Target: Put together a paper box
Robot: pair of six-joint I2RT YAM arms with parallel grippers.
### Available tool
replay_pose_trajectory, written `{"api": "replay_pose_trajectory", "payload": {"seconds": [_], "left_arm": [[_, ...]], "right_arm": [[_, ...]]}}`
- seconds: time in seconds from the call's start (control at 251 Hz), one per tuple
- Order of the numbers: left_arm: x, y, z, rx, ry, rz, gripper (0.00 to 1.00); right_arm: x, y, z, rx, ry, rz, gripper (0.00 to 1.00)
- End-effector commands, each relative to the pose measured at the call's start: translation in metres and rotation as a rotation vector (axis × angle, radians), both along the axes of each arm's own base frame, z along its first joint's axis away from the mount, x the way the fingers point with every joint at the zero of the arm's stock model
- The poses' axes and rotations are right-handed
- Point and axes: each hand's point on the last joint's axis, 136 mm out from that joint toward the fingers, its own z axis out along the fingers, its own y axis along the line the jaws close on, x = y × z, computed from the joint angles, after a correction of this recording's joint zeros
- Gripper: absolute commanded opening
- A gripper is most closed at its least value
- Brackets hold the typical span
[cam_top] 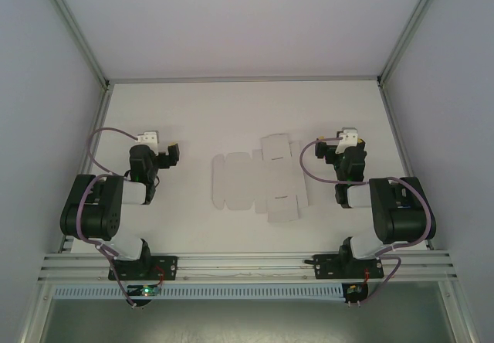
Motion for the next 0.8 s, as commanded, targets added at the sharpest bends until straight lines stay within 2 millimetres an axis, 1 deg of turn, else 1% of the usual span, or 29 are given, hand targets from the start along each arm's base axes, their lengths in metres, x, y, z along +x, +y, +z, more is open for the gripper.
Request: {"api": "replay_pose_trajectory", "payload": {"seconds": [0.0,0.279,0.379,0.447,0.499,0.515,0.567,0.631,0.658,0.706,0.75,0.794], "left_arm": [[0.005,-0.003,0.008,0.02,-0.017,-0.022,1.0],[0.004,-0.003,0.007,0.02,-0.014,-0.021,1.0],[0.006,-0.002,0.01,0.021,-0.014,-0.011,1.0],[0.006,0.001,0.018,0.02,-0.008,0.002,1.0],[0.003,0.002,0.031,0.023,-0.022,0.01,1.0],[0.002,0.002,0.035,0.024,-0.025,0.01,1.0],[-0.003,0.002,0.047,0.01,-0.013,0.02,1.0],[-0.008,0.003,0.062,-0.052,0.004,0.048,1.0],[-0.011,-0.002,0.069,-0.089,0.005,0.034,1.0],[-0.016,-0.016,0.078,-0.15,0.022,-0.014,1.0],[-0.022,-0.025,0.081,-0.209,0.058,-0.035,1.0],[-0.028,-0.032,0.078,-0.263,0.098,-0.033,1.0]], "right_arm": [[0.002,0.004,0.006,0.014,-0.018,0.021,0.99],[0.002,0.004,0.006,0.014,-0.02,0.021,0.99],[0.001,0.004,0.007,0.015,-0.021,0.02,0.98],[0.004,0.008,0.013,0.009,-0.026,0.043,0.98],[0.004,0.012,0.017,-0.006,-0.001,0.056,0.99],[0.004,0.014,0.022,-0.013,-0.003,0.057,0.98],[0.001,0.017,0.028,-0.033,0.033,0.039,0.99],[-0.004,0.03,0.039,-0.041,0.082,0.045,0.98],[-0.007,0.036,0.043,-0.047,0.101,0.047,0.99],[-0.015,0.054,0.048,-0.049,0.146,0.075,0.98],[-0.023,0.072,0.049,-0.041,0.191,0.116,0.99],[-0.033,0.094,0.047,-0.021,0.222,0.171,0.98]]}}
